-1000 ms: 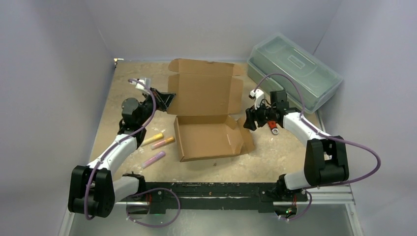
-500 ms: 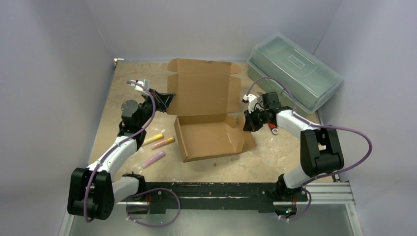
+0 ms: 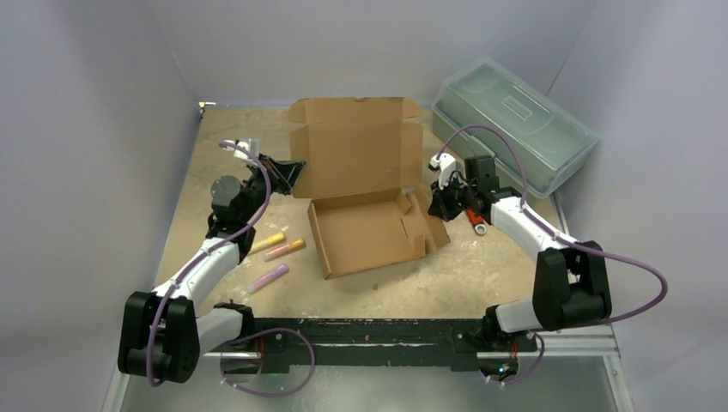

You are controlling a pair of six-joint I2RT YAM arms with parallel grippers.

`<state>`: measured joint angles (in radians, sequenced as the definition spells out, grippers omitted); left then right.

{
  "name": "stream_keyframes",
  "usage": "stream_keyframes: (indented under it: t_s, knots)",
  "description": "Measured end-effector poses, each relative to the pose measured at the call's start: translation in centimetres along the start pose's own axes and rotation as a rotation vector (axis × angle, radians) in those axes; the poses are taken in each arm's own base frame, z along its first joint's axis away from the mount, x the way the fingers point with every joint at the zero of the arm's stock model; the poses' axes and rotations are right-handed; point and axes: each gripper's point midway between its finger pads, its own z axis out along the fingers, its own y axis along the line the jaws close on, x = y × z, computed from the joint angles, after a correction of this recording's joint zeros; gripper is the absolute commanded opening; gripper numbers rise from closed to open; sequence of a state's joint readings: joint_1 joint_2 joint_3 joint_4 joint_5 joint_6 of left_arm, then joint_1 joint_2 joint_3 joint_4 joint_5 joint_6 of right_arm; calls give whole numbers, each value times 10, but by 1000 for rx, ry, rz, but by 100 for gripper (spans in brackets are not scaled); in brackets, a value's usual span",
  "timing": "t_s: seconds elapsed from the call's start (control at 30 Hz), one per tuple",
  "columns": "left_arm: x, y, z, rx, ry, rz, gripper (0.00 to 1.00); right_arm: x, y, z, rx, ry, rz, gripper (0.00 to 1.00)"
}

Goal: Fold the paper box
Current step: Fold the paper box at the center of the board.

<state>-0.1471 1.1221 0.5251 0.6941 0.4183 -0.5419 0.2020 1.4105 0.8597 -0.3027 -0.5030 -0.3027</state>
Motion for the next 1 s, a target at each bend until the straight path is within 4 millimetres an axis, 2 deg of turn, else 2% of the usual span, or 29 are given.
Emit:
stream_keyframes:
  t_s: [0.2, 0.43, 0.63, 0.77, 1.0]
  knots:
    - [8, 0, 5, 21, 17, -29, 0, -3, 0, 0, 42, 8, -63, 0]
    - [16, -7, 7, 57, 44, -53, 0, -18, 3, -7, 99, 2, -168, 0]
    - [27, -13, 11, 98, 73, -85, 0, -53, -12, -21, 191, -8, -259, 0]
    - [32, -13, 13, 107, 86, -105, 0, -71, -21, -22, 260, 14, -332, 0]
    - [48, -18, 15, 120, 133, -113, 0, -53, -21, 0, 305, 128, -395, 0]
